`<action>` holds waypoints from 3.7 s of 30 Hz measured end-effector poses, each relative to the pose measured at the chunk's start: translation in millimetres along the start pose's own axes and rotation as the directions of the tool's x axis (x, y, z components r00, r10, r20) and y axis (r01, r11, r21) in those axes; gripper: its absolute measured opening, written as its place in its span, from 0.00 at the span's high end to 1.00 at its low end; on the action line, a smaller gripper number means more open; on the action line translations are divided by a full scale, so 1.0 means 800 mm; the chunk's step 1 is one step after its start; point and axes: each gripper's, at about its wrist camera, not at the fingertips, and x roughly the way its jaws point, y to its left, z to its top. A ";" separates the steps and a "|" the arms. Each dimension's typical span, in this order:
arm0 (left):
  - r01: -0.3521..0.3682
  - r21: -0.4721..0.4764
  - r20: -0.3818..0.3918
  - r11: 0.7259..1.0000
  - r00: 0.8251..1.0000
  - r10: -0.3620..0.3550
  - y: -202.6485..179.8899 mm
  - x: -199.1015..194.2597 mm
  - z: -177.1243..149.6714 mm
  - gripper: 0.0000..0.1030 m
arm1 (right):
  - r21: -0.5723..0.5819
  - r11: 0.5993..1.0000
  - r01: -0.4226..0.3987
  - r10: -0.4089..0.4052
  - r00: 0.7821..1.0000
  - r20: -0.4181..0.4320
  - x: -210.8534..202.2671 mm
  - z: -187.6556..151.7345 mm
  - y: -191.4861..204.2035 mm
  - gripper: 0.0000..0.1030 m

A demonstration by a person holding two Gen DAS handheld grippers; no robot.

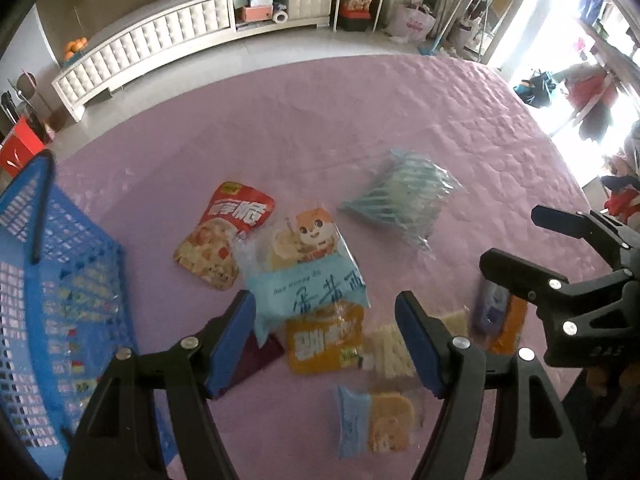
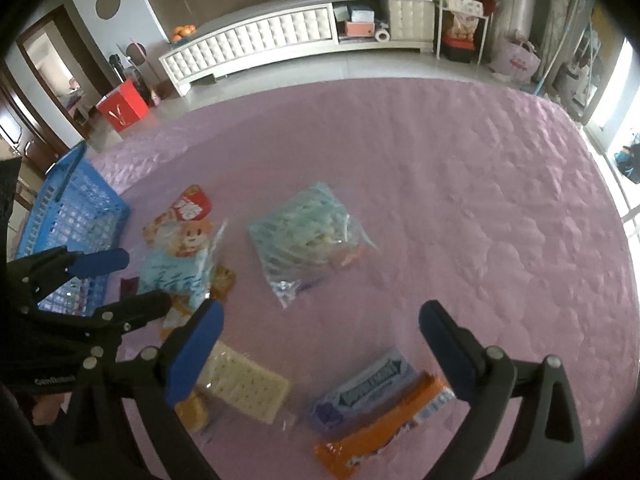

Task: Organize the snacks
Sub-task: 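Move both tools back over the remaining snacks on the table, then grasp the cartoon pastry bag with the left tool while the right tool grasps the light-blue bag, then carry both bags over the basket with both tools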

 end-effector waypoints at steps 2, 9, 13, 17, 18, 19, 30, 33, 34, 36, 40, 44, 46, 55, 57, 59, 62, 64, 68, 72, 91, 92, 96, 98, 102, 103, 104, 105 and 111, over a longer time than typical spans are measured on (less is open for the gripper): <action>0.004 0.001 -0.010 1.000 1.000 -0.004 -0.001 0.013 0.006 0.32 | 0.006 1.000 -0.003 0.003 1.000 -0.004 0.005 0.000 -0.003 0.03; -0.048 -0.007 -0.015 0.999 0.999 0.047 0.008 0.049 0.018 0.32 | 0.028 1.000 -0.005 0.006 1.000 -0.009 0.020 0.003 -0.016 0.03; -0.039 0.018 -0.003 0.999 0.999 0.039 0.008 0.054 0.030 0.31 | 0.038 0.999 -0.030 0.030 1.000 -0.002 0.023 0.005 -0.017 0.03; -0.103 0.088 -0.003 0.991 0.995 0.104 -0.004 0.064 0.036 0.31 | 0.027 0.999 -0.034 0.034 0.999 -0.002 0.023 0.006 -0.016 0.03; -0.113 0.097 -0.002 0.989 0.993 0.114 -0.006 0.066 0.037 0.31 | 0.021 0.999 -0.035 0.035 0.999 0.000 0.023 0.007 -0.015 0.03; -0.122 0.106 0.001 0.987 0.992 0.123 -0.008 0.067 0.038 0.31 | 0.015 0.999 -0.034 0.034 0.999 0.003 0.021 0.007 -0.016 0.03; -0.082 0.029 -0.031 0.996 0.996 0.083 0.012 0.076 0.039 0.15 | 0.011 0.999 -0.052 0.052 0.999 0.010 0.018 0.007 -0.008 0.03; -0.047 -0.027 -0.019 0.999 0.999 0.046 0.020 0.081 0.037 0.15 | 0.015 0.999 -0.035 0.035 0.999 0.005 0.020 0.006 -0.010 0.03; -0.042 -0.037 -0.011 0.998 0.999 0.042 0.021 0.080 0.036 0.15 | 0.019 0.999 -0.028 0.028 1.000 0.001 0.021 0.006 -0.011 0.03; -0.047 -0.039 -0.003 0.998 0.999 0.047 0.022 0.079 0.034 0.16 | 0.023 1.000 -0.020 0.020 1.000 -0.005 0.023 0.006 -0.012 0.03; -0.057 -0.021 -0.002 0.998 0.998 0.057 0.019 0.079 0.029 0.22 | -0.013 1.000 -0.004 0.004 1.000 -0.006 0.018 0.008 -0.008 0.03; -0.055 -0.027 -0.002 0.998 0.999 0.055 0.016 0.079 0.026 0.26 | -0.064 0.998 0.016 -0.016 1.000 -0.003 0.017 0.016 0.000 0.03; -0.054 -0.031 0.005 0.998 0.999 0.054 0.017 0.077 0.024 0.27 | -0.102 0.995 0.021 -0.021 1.000 -0.001 0.019 0.021 0.009 0.03; -0.024 -0.094 0.106 0.995 0.994 0.034 0.028 0.032 0.002 0.30 | -0.262 0.964 0.038 -0.045 0.999 -0.021 0.043 0.045 0.045 0.03; -0.021 -0.094 0.113 0.995 0.993 0.032 0.031 0.026 0.001 0.30 | -0.278 0.959 0.052 -0.058 0.998 -0.014 0.050 0.048 0.049 0.03; -0.031 -0.092 0.122 0.995 0.992 0.042 0.033 0.024 -0.001 0.30 | -0.303 0.951 0.056 -0.068 0.997 -0.028 0.059 0.049 0.054 0.03; -0.037 -0.103 0.122 0.994 0.991 0.050 0.038 0.028 -0.004 0.30 | -0.333 0.937 0.109 -0.126 0.991 -0.032 0.077 0.051 0.056 0.03; -0.029 -0.117 0.117 0.993 0.992 0.042 0.045 0.031 -0.003 0.30 | -0.343 0.930 0.132 -0.156 0.987 -0.040 0.086 0.052 0.055 0.05; -0.032 -0.110 0.110 0.993 0.993 0.044 0.050 0.034 -0.005 0.30 | -0.344 0.935 0.090 -0.131 0.987 -0.098 0.102 0.054 0.047 0.16; -0.038 -0.090 0.111 0.995 0.993 0.048 0.045 0.039 -0.005 0.30 | -0.339 0.938 0.071 -0.110 0.989 -0.099 0.105 0.055 0.044 0.16; -0.035 -0.057 0.258 0.998 0.965 0.049 0.016 -0.079 -0.030 0.30 | -0.279 0.960 0.026 -0.005 0.997 0.073 -0.061 0.021 0.083 0.30; -0.034 -0.058 0.274 0.998 0.960 0.049 0.017 -0.094 -0.032 0.30 | -0.286 0.958 0.026 -0.002 0.996 0.086 -0.073 0.021 0.091 0.30; -0.040 -0.061 0.345 0.997 0.937 0.059 0.021 -0.153 -0.048 0.30 | -0.309 0.950 0.036 0.013 0.988 0.154 -0.113 0.017 0.125 0.30; -0.043 -0.064 0.375 0.997 0.925 0.064 0.028 -0.178 -0.058 0.30 | -0.319 0.947 0.020 0.037 0.985 0.171 -0.129 0.020 0.142 0.30; -0.062 -0.081 0.418 0.995 0.904 0.090 0.046 -0.221 -0.078 0.30 | -0.362 0.932 0.008 0.069 0.978 0.198 -0.145 0.023 0.181 0.30; -0.073 -0.084 0.421 0.994 0.901 0.102 0.050 -0.229 -0.082 0.30 | -0.383 0.924 0.010 0.072 0.977 0.199 -0.147 0.023 0.194 0.30; -0.092 -0.090 0.427 0.992 0.896 0.122 0.058 -0.239 -0.089 0.30 | -0.399 0.917 0.013 0.076 0.976 0.206 -0.150 0.024 0.207 0.30; -0.100 -0.093 0.431 0.991 0.893 0.131 0.064 -0.245 -0.092 0.30 | -0.407 0.913 0.012 0.081 0.974 0.212 -0.152 0.023 0.215 0.30; -0.149 -0.140 0.424 0.979 0.884 0.195 0.124 -0.271 -0.118 0.30 | -0.465 0.884 -0.046 0.152 0.969 0.194 -0.144 0.033 0.288 0.30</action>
